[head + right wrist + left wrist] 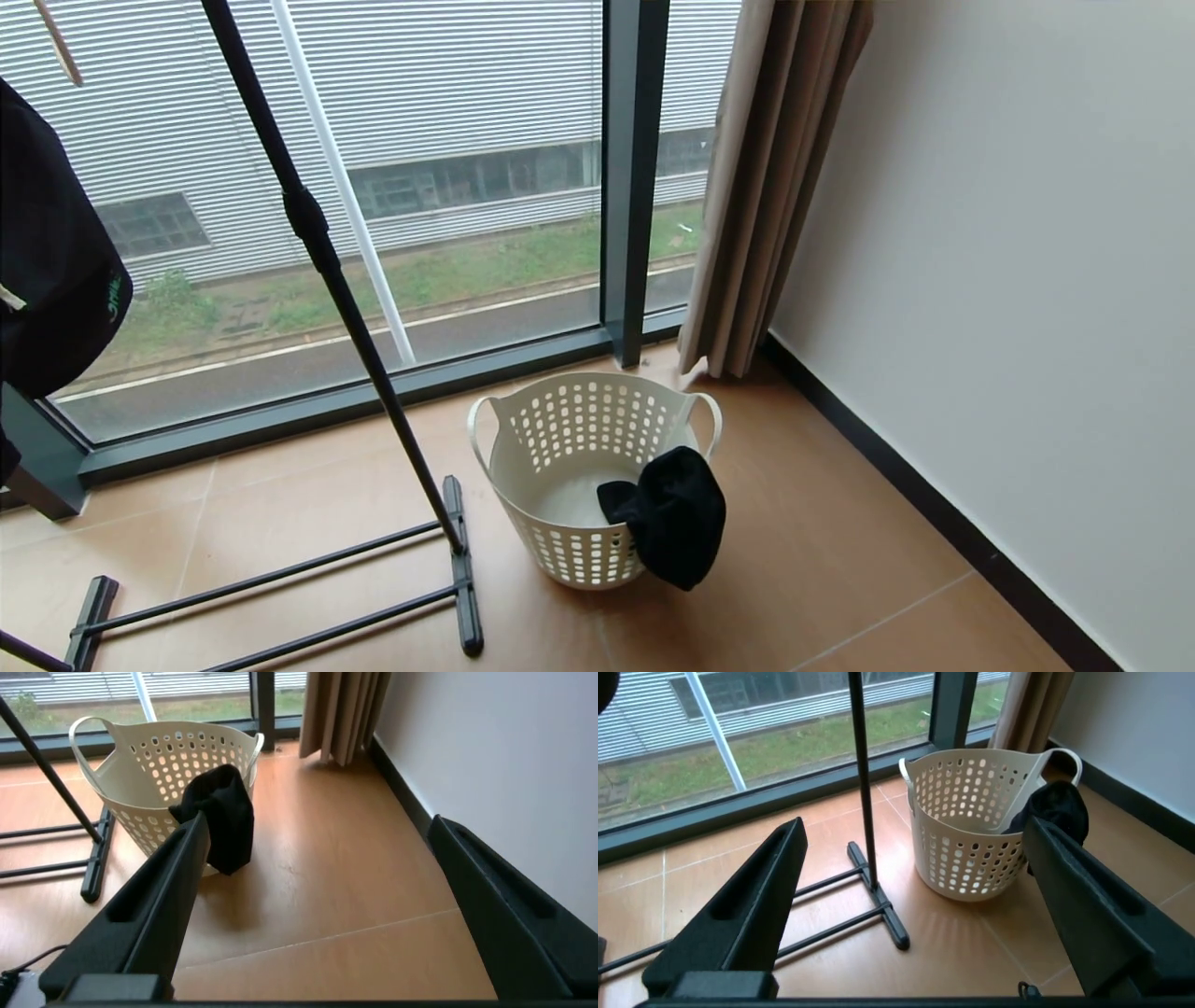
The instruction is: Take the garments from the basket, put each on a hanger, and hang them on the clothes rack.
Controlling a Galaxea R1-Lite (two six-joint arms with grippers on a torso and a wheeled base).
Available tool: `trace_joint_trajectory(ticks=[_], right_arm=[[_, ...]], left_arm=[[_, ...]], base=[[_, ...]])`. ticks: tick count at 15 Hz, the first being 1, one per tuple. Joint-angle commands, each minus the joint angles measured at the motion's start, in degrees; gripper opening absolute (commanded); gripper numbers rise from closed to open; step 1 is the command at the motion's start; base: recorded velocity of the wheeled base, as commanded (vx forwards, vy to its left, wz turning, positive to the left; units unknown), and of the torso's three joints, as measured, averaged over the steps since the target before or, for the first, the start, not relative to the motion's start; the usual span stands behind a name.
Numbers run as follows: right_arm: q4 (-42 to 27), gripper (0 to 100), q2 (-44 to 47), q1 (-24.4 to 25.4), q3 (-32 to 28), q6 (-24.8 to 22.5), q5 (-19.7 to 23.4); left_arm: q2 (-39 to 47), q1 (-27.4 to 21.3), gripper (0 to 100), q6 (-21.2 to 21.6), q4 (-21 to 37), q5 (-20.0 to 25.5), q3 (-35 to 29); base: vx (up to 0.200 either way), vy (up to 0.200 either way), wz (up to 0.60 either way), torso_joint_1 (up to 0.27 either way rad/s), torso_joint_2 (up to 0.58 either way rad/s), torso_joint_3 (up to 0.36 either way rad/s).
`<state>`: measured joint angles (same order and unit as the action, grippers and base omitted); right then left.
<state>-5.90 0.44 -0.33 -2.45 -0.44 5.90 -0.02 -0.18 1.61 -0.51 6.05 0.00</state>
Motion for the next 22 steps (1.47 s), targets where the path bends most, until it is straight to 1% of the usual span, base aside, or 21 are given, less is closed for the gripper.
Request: trace_joint_trajectory(ticks=[1, 22], right_arm=[[0.01, 100, 0.09, -0.02, -0.01, 0.00, -0.01], [0.01, 100, 0.09, -0.02, -0.01, 0.00, 0.08]], left_arm=[[0.02, 0.01, 100, -0.03, -0.02, 0.02, 0.00], [0.02, 0.01, 100, 0.06, -0.02, 0.02, 0.00]], base=[[0.000, 0.000, 0.00, -0.002, 0.01, -0.217], [0.000, 0.000, 0.00, 0.004, 0.00, -0.197]])
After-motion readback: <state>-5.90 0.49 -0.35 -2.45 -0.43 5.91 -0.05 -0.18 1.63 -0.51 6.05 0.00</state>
